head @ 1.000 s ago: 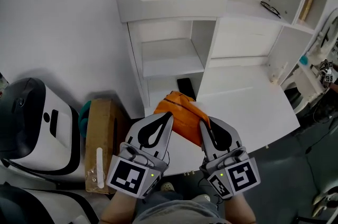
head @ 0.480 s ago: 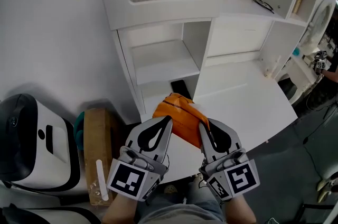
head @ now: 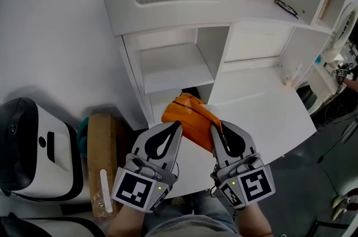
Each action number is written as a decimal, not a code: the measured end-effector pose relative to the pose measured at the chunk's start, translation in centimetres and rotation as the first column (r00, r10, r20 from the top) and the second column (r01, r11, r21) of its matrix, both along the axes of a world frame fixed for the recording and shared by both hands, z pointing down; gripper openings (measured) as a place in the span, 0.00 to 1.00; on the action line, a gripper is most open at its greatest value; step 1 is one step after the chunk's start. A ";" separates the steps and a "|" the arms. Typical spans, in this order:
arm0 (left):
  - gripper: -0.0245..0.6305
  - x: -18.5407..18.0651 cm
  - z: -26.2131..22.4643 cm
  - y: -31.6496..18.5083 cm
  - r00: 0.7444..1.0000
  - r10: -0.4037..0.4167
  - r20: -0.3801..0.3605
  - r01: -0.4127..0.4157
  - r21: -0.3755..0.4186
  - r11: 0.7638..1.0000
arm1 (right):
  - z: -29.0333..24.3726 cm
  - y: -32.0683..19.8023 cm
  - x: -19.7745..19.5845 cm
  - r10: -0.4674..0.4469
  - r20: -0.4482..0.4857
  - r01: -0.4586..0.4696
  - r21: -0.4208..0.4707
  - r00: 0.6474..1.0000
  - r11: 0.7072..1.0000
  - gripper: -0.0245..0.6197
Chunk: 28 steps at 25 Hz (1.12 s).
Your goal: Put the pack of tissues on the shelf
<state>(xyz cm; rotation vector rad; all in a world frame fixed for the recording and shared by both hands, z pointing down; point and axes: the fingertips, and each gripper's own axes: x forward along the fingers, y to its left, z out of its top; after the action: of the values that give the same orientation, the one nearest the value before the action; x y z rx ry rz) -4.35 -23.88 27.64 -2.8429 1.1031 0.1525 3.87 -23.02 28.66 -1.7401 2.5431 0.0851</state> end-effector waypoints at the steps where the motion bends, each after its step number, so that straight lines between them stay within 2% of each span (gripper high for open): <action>1: 0.10 -0.1 -0.2 -0.3 1.000 -0.009 -0.001 0.009 0.003 1.000 | -0.1 -0.5 -0.1 -0.008 -0.002 0.008 0.003 1.000 1.000 0.11; 8: 0.10 -0.2 -0.4 -1.8 0.998 -0.059 0.001 0.059 0.013 0.998 | -0.9 -3.2 0.0 -0.048 -0.009 0.048 0.026 0.999 0.998 0.11; 12: 0.10 -0.3 0.2 -2.7 0.996 -0.087 0.023 0.088 -0.048 0.995 | -1.4 -5.1 0.0 -0.073 -0.017 0.073 0.032 0.997 0.997 0.11; 15: 0.10 -0.8 -0.3 -3.7 0.992 -0.125 -0.001 0.125 -0.003 0.992 | -1.5 -6.4 0.1 -0.089 -0.022 0.089 0.031 0.996 0.996 0.11; 19: 0.10 -1.2 0.2 -4.6 0.987 -0.162 0.012 0.163 -0.038 0.986 | -1.7 -8.4 0.1 -0.110 -0.029 0.111 0.038 0.993 0.993 0.11; 23: 0.10 -1.6 0.1 -5.5 0.979 -0.202 0.007 0.202 -0.022 0.979 | -1.6 -10.2 0.2 -0.127 -0.027 0.128 0.031 0.992 0.991 0.11; 28: 0.10 -1.7 1.0 -6.0 0.971 -0.237 0.035 0.239 -0.090 0.967 | -1.2 -12.4 0.0 -0.155 -0.009 0.156 0.012 0.988 0.988 0.11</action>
<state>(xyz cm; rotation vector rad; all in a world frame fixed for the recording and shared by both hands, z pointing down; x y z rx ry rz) -6.09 -29.88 28.61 -2.7521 1.4708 0.0498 3.90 -35.42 27.48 -1.5334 2.6671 0.1002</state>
